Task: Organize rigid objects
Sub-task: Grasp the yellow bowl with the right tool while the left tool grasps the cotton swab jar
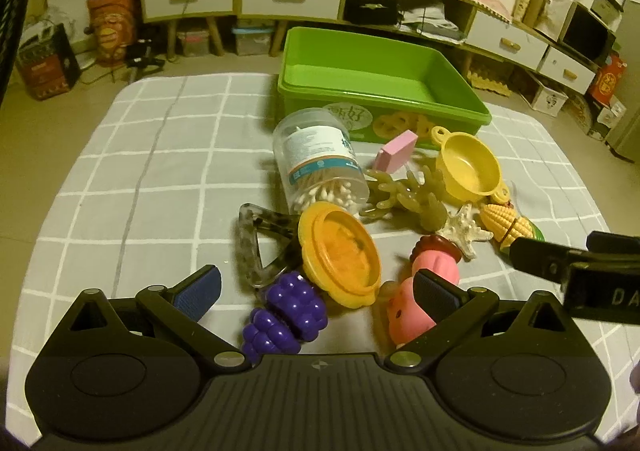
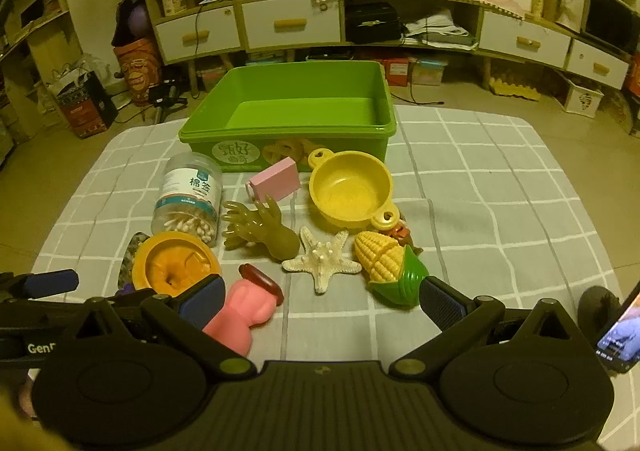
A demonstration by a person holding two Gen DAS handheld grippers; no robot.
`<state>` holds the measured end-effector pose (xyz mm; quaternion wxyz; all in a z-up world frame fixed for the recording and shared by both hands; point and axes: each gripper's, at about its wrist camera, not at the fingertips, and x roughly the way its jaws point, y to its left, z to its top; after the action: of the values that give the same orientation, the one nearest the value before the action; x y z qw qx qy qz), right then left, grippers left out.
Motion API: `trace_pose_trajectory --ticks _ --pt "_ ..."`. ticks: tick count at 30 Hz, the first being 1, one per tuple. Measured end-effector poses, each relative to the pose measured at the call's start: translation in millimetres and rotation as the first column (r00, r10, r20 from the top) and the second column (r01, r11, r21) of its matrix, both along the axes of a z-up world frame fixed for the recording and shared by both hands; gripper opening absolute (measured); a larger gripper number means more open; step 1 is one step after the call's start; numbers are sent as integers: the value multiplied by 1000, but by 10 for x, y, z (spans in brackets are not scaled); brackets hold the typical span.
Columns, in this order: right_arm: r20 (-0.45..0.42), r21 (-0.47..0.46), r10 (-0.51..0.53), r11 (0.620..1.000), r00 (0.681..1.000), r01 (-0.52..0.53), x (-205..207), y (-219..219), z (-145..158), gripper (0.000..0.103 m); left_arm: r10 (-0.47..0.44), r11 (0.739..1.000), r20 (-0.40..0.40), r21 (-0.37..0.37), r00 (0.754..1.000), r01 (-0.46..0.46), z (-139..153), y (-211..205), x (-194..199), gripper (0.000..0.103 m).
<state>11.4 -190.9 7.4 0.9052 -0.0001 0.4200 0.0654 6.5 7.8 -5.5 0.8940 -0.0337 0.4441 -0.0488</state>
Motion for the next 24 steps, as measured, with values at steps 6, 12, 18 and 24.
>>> trace_pose_trajectory --ticks 6,12,18,24 --pt "-8 57 61 997 998 -60 63 -115 127 93 -41 999 -21 -23 999 41 77 34 78 100" --pt "-42 39 107 994 993 -105 318 -180 262 93 -51 998 -4 -37 999 51 246 45 301 98" --pt "-122 130 78 990 989 -62 739 -324 176 93 -38 996 -27 -75 999 36 242 79 649 97" --pt "-147 163 42 986 988 -18 1014 -416 -37 93 3 980 -42 -200 999 -11 78 200 795 91"
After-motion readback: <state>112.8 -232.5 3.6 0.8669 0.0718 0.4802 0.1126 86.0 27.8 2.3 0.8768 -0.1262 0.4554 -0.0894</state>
